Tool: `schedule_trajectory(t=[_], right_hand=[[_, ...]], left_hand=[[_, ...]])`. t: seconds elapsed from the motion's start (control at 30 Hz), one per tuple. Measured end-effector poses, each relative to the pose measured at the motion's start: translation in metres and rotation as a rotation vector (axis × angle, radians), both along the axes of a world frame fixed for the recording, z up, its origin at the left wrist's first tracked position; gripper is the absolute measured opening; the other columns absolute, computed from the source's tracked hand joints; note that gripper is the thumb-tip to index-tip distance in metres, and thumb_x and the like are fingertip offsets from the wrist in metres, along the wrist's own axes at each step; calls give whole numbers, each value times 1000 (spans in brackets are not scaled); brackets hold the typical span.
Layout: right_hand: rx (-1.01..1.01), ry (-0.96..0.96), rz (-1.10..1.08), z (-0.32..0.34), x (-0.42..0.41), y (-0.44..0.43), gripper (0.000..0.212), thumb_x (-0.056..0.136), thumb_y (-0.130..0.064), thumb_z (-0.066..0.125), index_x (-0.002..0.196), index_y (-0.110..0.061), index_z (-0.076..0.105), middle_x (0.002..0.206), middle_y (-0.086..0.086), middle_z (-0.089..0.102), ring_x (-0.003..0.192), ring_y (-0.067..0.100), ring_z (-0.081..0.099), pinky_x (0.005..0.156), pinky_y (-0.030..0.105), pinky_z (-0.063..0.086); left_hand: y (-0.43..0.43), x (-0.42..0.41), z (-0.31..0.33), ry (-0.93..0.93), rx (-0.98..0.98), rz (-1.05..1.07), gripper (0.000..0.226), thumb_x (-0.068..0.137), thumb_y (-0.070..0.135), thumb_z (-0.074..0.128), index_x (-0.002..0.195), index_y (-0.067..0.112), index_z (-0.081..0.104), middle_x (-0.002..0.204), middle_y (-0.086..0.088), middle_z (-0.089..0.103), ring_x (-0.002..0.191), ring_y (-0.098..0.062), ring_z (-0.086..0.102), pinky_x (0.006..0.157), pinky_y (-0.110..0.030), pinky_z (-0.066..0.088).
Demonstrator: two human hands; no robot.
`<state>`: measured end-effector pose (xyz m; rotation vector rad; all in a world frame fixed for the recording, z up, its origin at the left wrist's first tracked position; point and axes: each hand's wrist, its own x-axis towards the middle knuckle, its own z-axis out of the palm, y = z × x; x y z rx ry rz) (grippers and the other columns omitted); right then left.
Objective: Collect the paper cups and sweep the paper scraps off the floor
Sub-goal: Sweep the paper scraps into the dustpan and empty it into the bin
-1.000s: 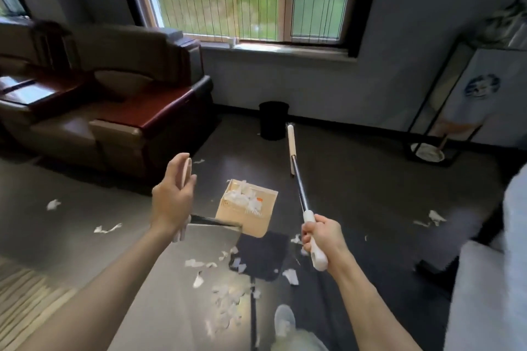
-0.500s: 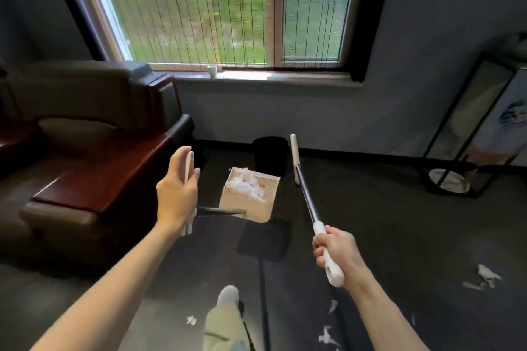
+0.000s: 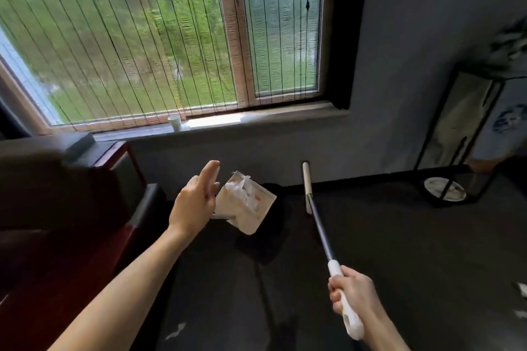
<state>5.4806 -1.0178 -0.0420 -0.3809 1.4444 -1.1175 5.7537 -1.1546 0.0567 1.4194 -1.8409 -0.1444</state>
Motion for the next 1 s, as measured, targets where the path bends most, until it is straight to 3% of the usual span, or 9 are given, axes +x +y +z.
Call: schedule_trajectory(t=[0.2, 0.37, 0.47, 0.57, 0.63, 0.73, 0.83, 0.93, 1.0], right_hand=[[21, 22, -103, 5, -10, -71, 23, 83, 21, 45, 96, 7, 57, 59, 14, 44, 32, 15, 38, 34, 17, 29], [29, 78, -140, 6, -22, -110, 33, 82, 21, 46, 103, -1, 58, 62, 15, 45, 33, 16, 39, 36, 17, 29], [45, 114, -133, 6, -26, -129, 26, 82, 19, 46, 99, 4, 60, 61, 14, 45, 33, 16, 40, 35, 19, 30], [22, 92, -149, 11, -19, -150, 22, 81, 19, 46, 93, 4, 56, 62, 13, 44, 34, 15, 40, 35, 18, 31], [2, 64, -165, 15, -12, -164, 21, 81, 19, 44, 87, 1, 55, 60, 11, 43, 34, 12, 40, 33, 17, 29], [-24, 42, -174, 25, -2, -186, 21, 80, 18, 43, 86, 2, 55, 60, 8, 41, 36, 10, 39, 32, 18, 28], [-49, 30, -167, 37, 6, -204, 19, 81, 17, 43, 85, 2, 53, 64, 9, 42, 36, 9, 40, 32, 17, 29], [-66, 34, -142, 42, 13, -212, 19, 81, 16, 44, 82, 0, 54, 64, 9, 43, 37, 9, 41, 32, 18, 30], [-75, 47, -121, 43, 17, -212, 19, 80, 16, 44, 78, -2, 52, 64, 9, 43, 37, 9, 41, 32, 18, 29]], left_hand=[[-94, -14, 8, -295, 15, -48, 50, 95, 21, 51, 143, 19, 39, 102, -20, 61, 82, -41, 65, 71, -52, 53], [-148, -36, -18, -653, -43, -293, 62, 75, 8, 76, 132, 19, 55, 80, -10, 61, 44, -28, 58, 36, -29, 48], [-163, -48, -57, -808, 154, -410, 64, 93, 15, 47, 144, 42, 20, 106, -3, 51, 68, -34, 63, 55, -36, 48], [-172, -52, -77, -855, 214, -582, 43, 99, 39, 33, 139, 45, 17, 107, -3, 48, 77, -33, 64, 60, -36, 48], [-177, -54, -82, -840, 305, -660, 42, 97, 55, 20, 139, 55, 15, 108, -3, 50, 81, -31, 63, 63, -34, 44], [-176, -55, -81, -691, 538, -663, 49, 97, 58, 22, 130, 70, -13, 116, 9, 59, 92, -24, 63, 73, -30, 43], [-176, -56, -80, -575, 724, -594, 80, 86, 71, 38, 134, 57, -23, 114, 28, 62, 88, -7, 63, 79, -33, 45], [-179, -56, -93, -782, 702, -502, 95, 82, 77, 37, 147, 31, -14, 101, 8, 67, 92, -16, 62, 58, -36, 35], [-177, -57, -103, -820, 691, -489, 96, 83, 77, 34, 150, 22, -8, 94, 1, 66, 89, -19, 63, 56, -35, 36]])
